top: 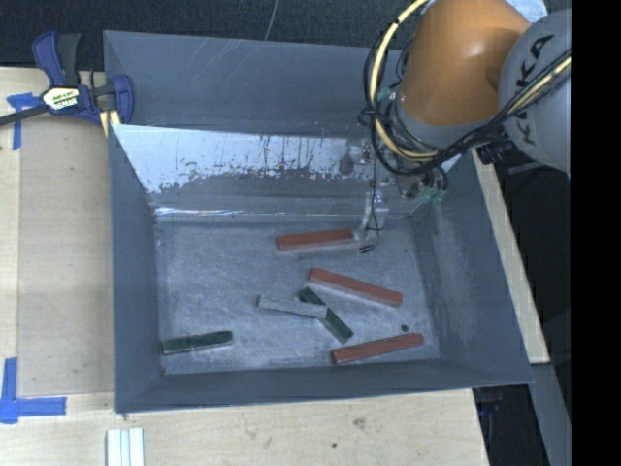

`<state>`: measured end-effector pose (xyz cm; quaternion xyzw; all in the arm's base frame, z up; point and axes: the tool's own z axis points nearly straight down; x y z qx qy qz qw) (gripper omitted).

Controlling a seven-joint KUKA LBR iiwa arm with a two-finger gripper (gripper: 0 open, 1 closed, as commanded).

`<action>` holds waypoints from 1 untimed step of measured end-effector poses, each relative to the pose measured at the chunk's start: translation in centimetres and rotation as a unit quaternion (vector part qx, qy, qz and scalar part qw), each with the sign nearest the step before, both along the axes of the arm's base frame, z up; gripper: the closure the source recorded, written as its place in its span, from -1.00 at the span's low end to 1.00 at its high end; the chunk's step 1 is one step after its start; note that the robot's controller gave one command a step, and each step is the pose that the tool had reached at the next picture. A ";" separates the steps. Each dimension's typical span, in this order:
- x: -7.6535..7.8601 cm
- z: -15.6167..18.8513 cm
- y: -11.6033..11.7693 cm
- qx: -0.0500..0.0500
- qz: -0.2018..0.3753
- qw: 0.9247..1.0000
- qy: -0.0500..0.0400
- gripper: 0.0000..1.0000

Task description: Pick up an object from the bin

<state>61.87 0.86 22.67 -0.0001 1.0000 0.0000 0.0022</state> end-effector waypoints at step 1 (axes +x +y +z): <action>0.0 0.0 0.0 0.000 0.000 1.000 0.000 -1.00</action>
Offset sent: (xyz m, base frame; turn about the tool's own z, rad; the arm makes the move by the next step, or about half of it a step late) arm -0.0697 -0.0272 -0.0837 -0.0443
